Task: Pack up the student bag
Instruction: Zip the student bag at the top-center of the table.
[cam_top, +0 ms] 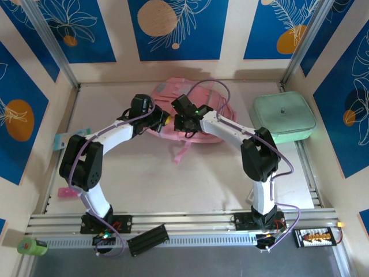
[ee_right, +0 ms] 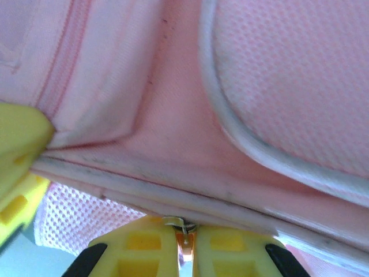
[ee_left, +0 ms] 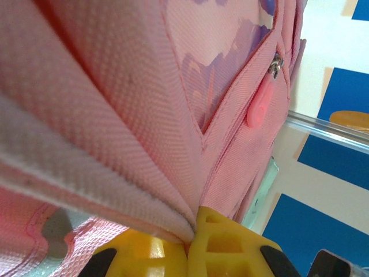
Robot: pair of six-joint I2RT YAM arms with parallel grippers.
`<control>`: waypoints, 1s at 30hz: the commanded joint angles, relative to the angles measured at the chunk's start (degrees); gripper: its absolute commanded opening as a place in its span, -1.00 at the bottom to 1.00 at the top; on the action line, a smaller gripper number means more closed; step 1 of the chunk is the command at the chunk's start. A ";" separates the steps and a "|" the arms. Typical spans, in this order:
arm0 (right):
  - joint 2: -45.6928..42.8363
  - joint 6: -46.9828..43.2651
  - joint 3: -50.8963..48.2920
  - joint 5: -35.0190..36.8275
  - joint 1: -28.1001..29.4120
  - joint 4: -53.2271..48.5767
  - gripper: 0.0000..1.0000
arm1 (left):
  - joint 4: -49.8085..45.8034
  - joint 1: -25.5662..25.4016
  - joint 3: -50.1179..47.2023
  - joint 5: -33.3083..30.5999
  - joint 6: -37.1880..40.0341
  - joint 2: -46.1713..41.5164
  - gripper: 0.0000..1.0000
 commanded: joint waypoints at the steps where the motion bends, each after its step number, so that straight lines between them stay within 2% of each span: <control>1: -5.58 0.96 -4.88 0.70 -2.27 -1.76 -0.82 | -0.02 0.95 1.29 2.30 3.02 -0.27 -1.00; 10: -12.72 2.50 -15.78 6.01 -4.56 -3.88 -0.87 | -0.68 2.27 0.41 1.51 4.16 -0.79 -1.00; 14: -13.67 2.34 -17.89 5.69 -5.90 -2.92 -0.88 | -1.84 2.47 0.89 2.00 5.24 -0.75 -1.00; 18: -13.00 -1.72 -18.64 -0.17 -6.35 2.12 -0.74 | -1.71 2.46 0.59 2.19 5.36 -0.83 -1.00; 21: -11.94 -3.59 -17.90 -0.80 -5.98 3.38 -0.62 | -1.54 2.45 0.53 2.60 5.34 -0.68 -1.00; 24: -10.83 -3.97 -17.09 -0.42 -6.00 3.23 -0.60 | -1.22 2.46 0.48 2.93 5.44 -0.73 -1.00; 30: -11.98 -3.37 -17.76 2.33 -5.81 2.45 -0.82 | -1.19 2.59 0.32 2.69 5.67 -0.72 -1.00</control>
